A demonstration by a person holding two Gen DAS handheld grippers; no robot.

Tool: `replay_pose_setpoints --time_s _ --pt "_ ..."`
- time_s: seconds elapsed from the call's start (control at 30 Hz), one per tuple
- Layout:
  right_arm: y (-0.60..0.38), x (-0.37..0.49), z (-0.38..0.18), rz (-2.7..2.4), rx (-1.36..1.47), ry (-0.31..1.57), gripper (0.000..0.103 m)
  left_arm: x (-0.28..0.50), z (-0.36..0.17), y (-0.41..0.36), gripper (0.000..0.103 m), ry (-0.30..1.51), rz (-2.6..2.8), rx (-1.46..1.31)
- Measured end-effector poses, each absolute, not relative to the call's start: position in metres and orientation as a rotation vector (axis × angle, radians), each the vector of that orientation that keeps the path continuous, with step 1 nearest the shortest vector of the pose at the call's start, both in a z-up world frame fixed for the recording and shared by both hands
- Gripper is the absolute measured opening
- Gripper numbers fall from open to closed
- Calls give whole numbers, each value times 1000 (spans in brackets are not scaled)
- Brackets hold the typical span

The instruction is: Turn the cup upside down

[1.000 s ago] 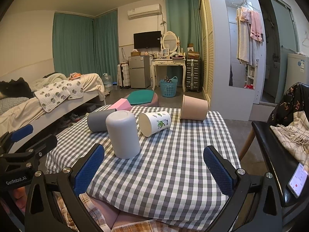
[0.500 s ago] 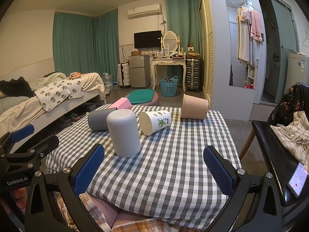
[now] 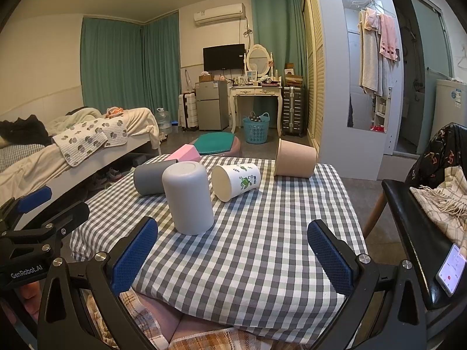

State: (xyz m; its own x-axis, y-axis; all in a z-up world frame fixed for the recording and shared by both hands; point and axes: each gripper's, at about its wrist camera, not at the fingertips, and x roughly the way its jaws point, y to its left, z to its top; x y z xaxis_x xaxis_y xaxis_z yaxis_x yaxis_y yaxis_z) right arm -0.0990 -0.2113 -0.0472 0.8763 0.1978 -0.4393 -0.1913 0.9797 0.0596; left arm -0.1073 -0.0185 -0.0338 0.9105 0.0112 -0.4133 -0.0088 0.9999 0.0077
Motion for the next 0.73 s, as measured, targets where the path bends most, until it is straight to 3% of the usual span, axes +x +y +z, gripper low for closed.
replay_pose_setpoints --time_s 0.73 --pt "-209 -98 -49 205 13 467 103 -109 -37 -14 103 433 11 4"
